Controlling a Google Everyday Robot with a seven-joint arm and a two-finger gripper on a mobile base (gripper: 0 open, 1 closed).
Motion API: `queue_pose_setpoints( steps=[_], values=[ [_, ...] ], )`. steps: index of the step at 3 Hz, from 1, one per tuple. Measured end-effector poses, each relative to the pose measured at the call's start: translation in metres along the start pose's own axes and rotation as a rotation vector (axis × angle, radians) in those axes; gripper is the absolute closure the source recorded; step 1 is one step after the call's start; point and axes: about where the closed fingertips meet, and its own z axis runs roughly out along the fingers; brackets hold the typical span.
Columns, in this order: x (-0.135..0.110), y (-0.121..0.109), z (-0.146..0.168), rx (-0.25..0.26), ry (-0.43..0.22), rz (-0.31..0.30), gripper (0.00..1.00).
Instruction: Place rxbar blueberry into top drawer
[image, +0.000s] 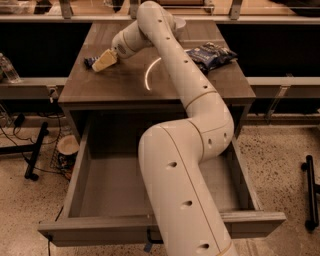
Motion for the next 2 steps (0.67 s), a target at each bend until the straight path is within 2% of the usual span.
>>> queue_pose_setpoints(
  steps=[2],
  values=[
    [0.0071, -0.0019, 0.0056, -0.005, -0.002, 0.006, 0.72]
  ],
)
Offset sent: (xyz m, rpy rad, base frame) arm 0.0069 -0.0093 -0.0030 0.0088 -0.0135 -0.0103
